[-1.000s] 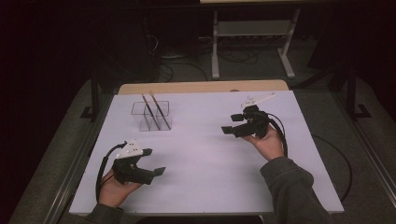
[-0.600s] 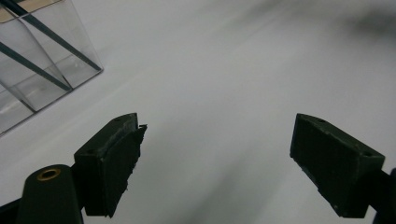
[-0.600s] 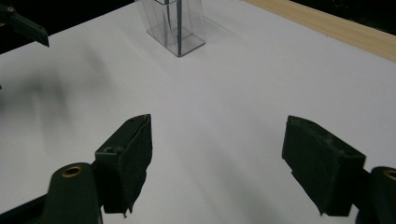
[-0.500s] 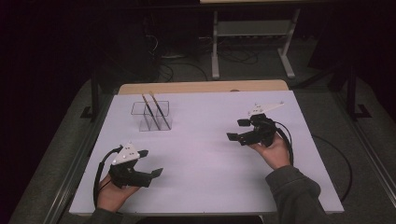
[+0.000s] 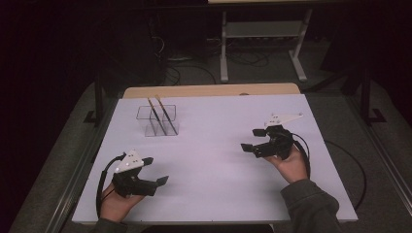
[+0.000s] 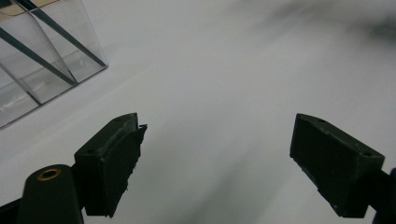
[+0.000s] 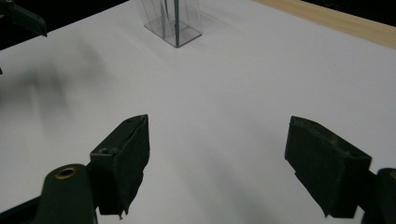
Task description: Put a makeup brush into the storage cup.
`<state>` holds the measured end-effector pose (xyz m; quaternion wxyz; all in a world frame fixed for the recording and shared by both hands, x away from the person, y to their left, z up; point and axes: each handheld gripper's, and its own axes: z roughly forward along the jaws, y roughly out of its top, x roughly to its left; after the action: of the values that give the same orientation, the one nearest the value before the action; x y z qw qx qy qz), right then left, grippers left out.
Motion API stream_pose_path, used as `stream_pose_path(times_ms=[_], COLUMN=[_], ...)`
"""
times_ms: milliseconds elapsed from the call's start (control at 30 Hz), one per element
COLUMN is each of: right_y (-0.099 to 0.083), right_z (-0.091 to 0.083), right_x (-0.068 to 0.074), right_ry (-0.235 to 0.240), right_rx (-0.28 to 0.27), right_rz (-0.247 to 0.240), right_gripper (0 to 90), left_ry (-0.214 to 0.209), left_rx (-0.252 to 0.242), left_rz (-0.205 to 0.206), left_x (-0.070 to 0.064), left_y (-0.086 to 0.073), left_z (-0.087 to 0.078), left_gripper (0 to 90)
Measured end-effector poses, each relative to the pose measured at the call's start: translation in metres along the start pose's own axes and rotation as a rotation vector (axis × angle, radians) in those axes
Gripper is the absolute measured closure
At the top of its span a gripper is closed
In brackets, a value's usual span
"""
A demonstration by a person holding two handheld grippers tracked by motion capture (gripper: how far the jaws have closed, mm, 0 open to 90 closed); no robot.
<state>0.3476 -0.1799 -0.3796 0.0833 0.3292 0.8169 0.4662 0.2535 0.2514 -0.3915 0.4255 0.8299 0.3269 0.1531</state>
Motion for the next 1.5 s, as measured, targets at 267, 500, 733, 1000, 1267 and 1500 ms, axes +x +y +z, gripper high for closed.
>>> stream_pose_path(times_ms=[267,500,733,1000,1267,1500], right_y=[-0.010,-0.018,-0.030,-0.046,-0.057,-0.065], right_z=[-0.003,-0.009,-0.017,-0.026,-0.032,-0.039], right_x=[0.001,0.005,0.007,0.009,0.010,0.011], right_ry=[0.000,-0.017,-0.041,-0.067,-0.085,-0.097], right_rx=[0.001,-0.008,-0.023,-0.036,-0.055,-0.068], right_rz=[0.011,0.023,0.032,0.043,0.054,0.063], right_gripper=[20.7,20.7,20.2,19.7,18.7,18.0], left_ry=[0.000,-0.003,0.003,-0.002,-0.004,0.000], left_rx=[0.001,-0.001,-0.005,0.005,0.008,0.006], left_rz=[-0.006,-0.005,-0.015,-0.018,-0.011,-0.010], left_x=[0.000,0.000,0.001,0.000,-0.001,-0.002], left_y=[-0.001,-0.001,-0.003,-0.004,-0.005,-0.007], left_z=[0.000,-0.001,-0.005,-0.004,-0.003,-0.005], left_gripper=[15.7,15.7,15.7,15.8,15.7,15.7])
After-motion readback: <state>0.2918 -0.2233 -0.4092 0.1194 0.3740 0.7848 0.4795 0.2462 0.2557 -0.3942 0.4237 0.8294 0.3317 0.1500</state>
